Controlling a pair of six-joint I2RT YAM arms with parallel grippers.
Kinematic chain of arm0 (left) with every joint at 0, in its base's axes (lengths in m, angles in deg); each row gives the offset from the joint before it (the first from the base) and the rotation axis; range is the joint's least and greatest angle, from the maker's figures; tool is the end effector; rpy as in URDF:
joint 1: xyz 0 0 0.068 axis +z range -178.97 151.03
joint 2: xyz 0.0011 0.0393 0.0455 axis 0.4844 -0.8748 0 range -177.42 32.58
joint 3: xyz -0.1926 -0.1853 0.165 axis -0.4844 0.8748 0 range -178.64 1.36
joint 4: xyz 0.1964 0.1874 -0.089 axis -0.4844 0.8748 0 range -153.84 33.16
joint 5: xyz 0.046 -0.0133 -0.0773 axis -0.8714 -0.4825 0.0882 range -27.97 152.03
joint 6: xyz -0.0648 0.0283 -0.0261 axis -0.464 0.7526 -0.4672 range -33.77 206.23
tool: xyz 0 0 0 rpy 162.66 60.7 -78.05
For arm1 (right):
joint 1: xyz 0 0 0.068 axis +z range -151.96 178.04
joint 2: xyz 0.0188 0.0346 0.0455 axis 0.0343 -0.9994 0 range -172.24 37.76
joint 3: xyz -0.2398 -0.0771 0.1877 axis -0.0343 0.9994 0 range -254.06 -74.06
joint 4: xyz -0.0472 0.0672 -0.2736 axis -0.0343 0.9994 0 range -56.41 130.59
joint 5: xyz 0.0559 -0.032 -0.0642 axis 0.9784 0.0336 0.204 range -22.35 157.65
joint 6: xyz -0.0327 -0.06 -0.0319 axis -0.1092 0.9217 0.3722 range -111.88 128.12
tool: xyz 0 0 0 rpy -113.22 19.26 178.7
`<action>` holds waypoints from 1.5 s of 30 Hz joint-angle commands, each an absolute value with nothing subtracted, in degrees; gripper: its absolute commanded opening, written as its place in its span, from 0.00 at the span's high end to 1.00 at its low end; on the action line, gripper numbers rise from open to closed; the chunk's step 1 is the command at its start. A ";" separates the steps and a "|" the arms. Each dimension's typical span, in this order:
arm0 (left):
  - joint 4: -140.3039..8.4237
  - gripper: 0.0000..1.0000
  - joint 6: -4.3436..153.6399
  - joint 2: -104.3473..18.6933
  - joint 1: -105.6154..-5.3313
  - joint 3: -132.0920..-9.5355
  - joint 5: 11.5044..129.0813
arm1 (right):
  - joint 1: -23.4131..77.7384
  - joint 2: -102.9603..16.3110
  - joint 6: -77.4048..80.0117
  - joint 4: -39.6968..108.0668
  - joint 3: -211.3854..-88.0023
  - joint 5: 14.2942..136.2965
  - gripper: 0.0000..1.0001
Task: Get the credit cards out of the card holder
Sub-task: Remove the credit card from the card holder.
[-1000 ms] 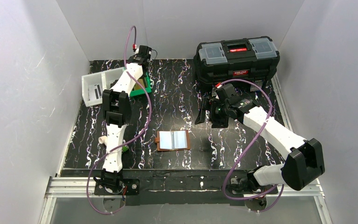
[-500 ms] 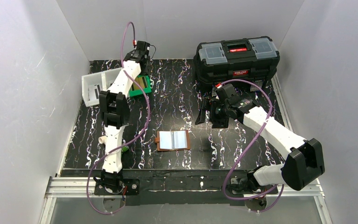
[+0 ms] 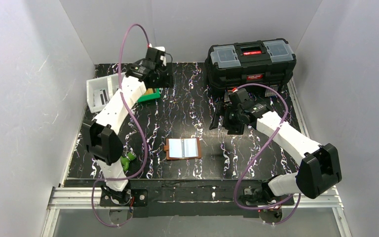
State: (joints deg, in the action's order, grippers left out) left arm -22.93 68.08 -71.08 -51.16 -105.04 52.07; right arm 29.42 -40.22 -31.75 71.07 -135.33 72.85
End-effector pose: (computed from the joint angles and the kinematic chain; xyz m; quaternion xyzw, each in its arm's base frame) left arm 0.4368 -0.1663 0.3997 -0.0063 0.8968 -0.0768 0.4357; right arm 0.2643 0.1679 0.2816 0.0564 0.9490 0.2139 0.2245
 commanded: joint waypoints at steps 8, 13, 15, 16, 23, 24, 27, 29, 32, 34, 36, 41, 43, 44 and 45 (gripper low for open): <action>-23.43 0.36 62.12 -56.91 -63.55 -83.94 52.58 | 24.95 -33.07 -33.43 67.03 -128.36 69.02 0.02; -25.59 0.35 61.03 -53.23 -67.15 -77.47 53.69 | 23.83 -31.79 -33.50 66.26 -126.33 69.24 0.01; -25.94 0.35 60.50 -52.88 -68.63 -75.76 54.04 | 23.67 -31.82 -33.66 65.75 -125.86 69.43 0.02; -26.07 0.35 60.24 -53.00 -69.51 -75.15 54.11 | 23.58 -31.90 -33.71 65.51 -125.70 69.75 0.02; -27.91 0.34 56.56 -54.74 -73.82 -70.95 51.64 | 23.52 -32.49 -33.82 65.62 -125.52 70.55 0.02; -28.02 0.34 56.39 -55.16 -74.44 -70.76 51.21 | 23.52 -32.48 -33.75 65.74 -125.51 70.52 0.01; -28.53 0.34 56.35 -56.89 -75.96 -70.43 50.64 | 23.46 -32.46 -33.61 66.24 -125.64 70.20 0.02; -28.73 0.34 56.35 -58.36 -76.88 -70.53 50.65 | 23.44 -32.43 -33.58 66.26 -125.54 70.00 0.02; -29.16 0.34 56.12 -60.01 -78.16 -70.65 50.27 | 23.35 -32.63 -33.69 66.15 -125.55 69.88 0.02; -29.75 0.33 56.03 -60.81 -78.52 -70.50 50.20 | 23.39 -32.79 -33.88 65.89 -125.45 69.85 0.02; -30.15 0.33 55.99 -61.63 -78.67 -70.23 50.26 | 23.33 -32.98 -34.06 65.58 -125.25 69.92 0.02; -31.30 0.33 56.24 -63.17 -78.95 -69.93 51.35 | 23.26 -33.04 -34.27 65.06 -124.83 69.79 0.02; -31.44 0.32 56.15 -63.75 -79.11 -69.95 52.00 | 23.29 -33.01 -34.41 64.73 -124.62 69.71 0.02; -31.54 0.32 55.99 -63.92 -79.25 -69.95 52.40 | 23.28 -33.09 -34.48 64.60 -124.57 69.74 0.02; -31.53 0.32 55.79 -64.13 -79.43 -69.92 52.83 | 23.26 -33.20 -34.55 64.54 -124.55 69.81 0.02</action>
State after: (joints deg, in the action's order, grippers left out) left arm -31.18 56.54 -63.51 -78.75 -70.28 52.13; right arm 23.55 -33.09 -33.91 66.09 -124.96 70.59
